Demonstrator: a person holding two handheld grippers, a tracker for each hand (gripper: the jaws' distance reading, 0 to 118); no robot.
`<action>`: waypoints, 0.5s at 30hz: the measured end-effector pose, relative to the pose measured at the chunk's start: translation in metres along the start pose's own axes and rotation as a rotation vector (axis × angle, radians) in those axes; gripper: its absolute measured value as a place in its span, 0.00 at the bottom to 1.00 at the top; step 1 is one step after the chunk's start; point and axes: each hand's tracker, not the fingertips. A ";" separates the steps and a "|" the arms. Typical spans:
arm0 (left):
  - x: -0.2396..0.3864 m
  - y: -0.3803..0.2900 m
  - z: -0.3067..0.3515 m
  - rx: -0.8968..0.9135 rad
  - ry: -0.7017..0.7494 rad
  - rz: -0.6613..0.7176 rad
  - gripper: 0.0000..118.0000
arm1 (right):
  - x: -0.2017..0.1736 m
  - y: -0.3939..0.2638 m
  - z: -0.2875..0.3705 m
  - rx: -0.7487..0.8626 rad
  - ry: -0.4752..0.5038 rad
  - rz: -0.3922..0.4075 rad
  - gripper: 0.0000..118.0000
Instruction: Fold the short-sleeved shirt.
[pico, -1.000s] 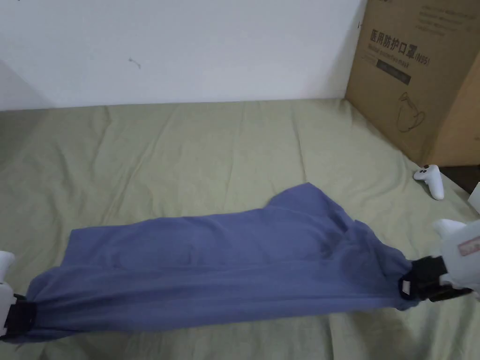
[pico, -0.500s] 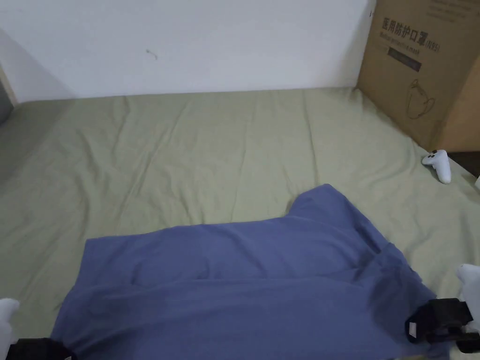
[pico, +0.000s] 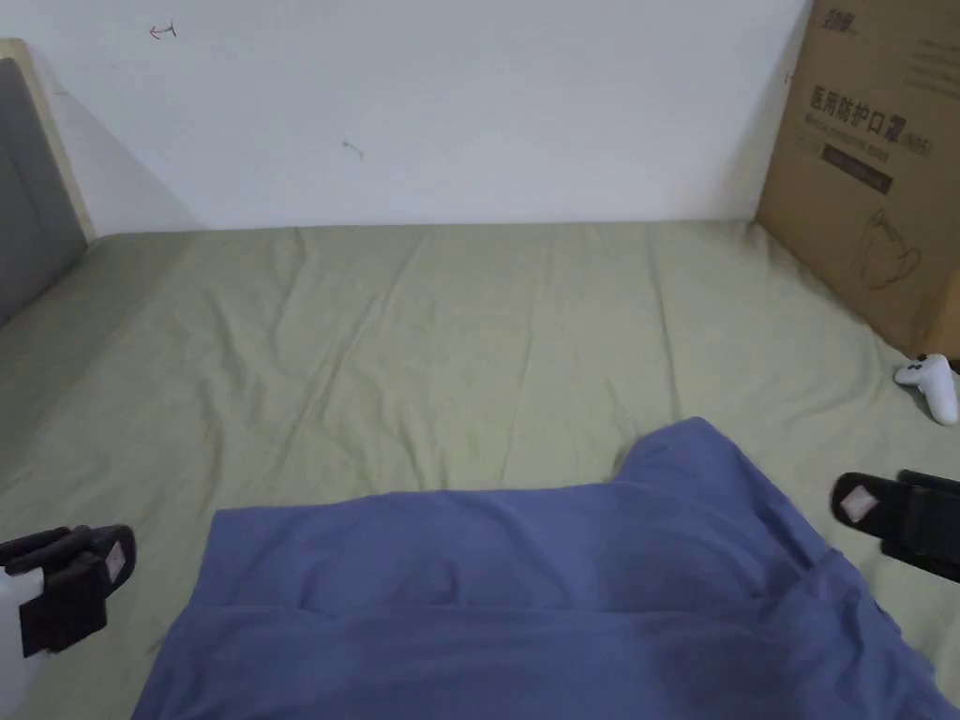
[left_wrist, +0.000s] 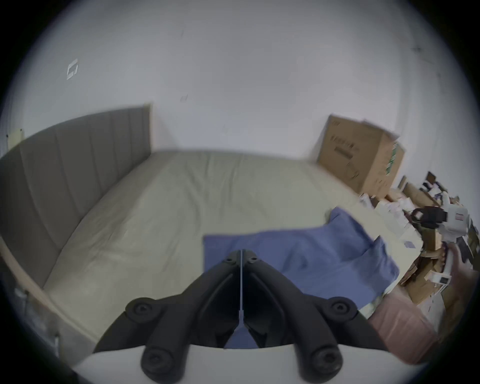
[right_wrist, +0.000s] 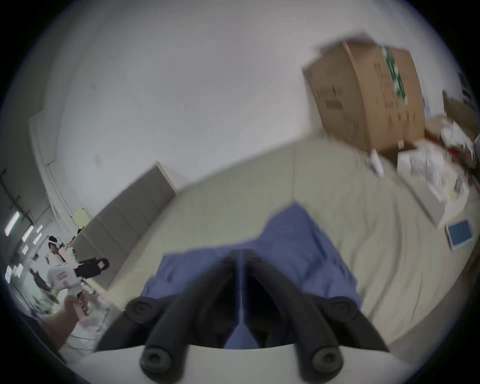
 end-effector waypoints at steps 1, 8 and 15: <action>0.009 0.002 -0.003 0.034 -0.052 0.016 0.00 | -0.011 -0.003 0.001 0.087 -0.025 0.039 0.00; -0.022 0.059 -0.104 -0.188 -0.004 0.162 0.01 | -0.030 0.009 -0.031 0.062 0.031 -0.002 0.00; -0.080 0.027 -0.285 -0.604 0.050 0.205 0.97 | 0.004 -0.004 -0.075 -0.103 0.027 -0.103 0.00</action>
